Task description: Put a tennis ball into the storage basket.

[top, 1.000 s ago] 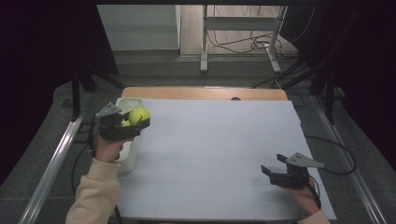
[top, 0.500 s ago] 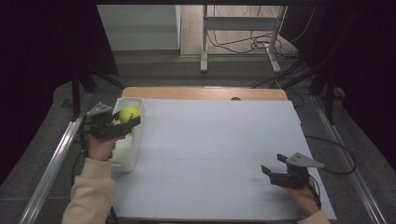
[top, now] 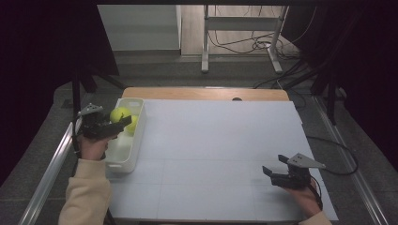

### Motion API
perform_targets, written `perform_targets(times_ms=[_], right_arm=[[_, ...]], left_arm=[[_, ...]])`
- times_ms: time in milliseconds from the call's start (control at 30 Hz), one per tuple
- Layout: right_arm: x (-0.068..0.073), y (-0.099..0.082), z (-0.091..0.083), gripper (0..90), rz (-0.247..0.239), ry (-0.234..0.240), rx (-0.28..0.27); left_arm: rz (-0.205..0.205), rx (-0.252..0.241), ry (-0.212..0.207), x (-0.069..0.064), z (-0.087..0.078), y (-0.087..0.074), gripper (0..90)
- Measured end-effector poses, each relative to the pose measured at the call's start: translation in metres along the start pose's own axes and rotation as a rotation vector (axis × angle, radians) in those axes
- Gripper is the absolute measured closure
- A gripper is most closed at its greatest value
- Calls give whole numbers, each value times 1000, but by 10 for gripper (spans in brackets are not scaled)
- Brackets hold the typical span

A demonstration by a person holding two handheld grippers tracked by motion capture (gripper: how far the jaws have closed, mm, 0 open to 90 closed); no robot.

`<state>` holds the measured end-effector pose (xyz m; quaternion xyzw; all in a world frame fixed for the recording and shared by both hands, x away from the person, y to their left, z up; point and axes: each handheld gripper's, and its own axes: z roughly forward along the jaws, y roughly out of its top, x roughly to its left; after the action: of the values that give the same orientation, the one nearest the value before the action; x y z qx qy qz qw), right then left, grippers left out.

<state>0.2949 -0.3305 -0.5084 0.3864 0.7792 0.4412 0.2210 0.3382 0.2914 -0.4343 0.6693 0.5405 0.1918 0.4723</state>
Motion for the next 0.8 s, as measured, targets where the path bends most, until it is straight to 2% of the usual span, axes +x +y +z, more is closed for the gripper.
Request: perform_targets(times_ms=[300, 800], right_arm=[[0, 0, 0, 183, -3, -3, 3], [0, 0, 0, 183, -3, -4, 6]], left_arm=[[-1, 25, 31, 6, 2, -2, 255], [8, 82, 34, 8, 4, -7, 254]])
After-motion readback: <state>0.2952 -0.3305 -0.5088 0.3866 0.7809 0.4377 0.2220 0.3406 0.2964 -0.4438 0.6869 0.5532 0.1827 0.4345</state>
